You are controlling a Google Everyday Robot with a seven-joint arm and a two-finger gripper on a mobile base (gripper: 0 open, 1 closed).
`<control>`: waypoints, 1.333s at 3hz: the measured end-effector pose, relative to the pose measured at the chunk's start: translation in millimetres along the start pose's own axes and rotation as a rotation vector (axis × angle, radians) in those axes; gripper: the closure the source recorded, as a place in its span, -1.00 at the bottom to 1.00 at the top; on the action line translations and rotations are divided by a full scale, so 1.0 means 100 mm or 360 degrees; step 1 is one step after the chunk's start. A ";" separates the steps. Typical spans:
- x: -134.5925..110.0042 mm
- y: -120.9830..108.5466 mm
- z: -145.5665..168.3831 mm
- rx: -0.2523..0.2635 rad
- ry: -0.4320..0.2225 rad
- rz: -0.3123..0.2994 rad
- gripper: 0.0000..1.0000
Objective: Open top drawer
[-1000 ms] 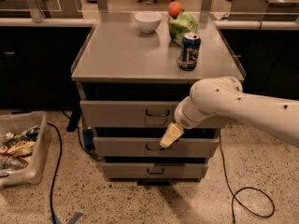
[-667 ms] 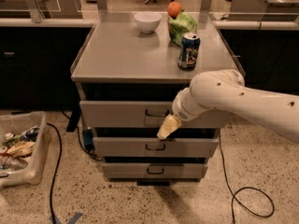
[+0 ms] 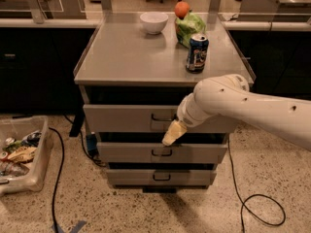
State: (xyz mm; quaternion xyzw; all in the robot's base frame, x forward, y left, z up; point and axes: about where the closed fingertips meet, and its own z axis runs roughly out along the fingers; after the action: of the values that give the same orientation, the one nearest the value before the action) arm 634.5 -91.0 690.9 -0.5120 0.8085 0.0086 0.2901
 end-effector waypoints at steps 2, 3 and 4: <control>0.11 -0.19 0.53 0.0023 0.0108 0.0040 -1.00; 0.11 -0.19 0.53 0.0021 0.0109 0.0040 -1.00; 0.19 -0.14 0.49 -0.0104 0.0122 0.0105 -1.00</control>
Offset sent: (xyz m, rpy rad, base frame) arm 0.0104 -0.0059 -0.0254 -0.0161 0.0361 -0.0316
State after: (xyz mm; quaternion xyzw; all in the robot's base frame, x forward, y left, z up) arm 663.0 -98.2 645.5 -0.4942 0.8347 0.0249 0.2417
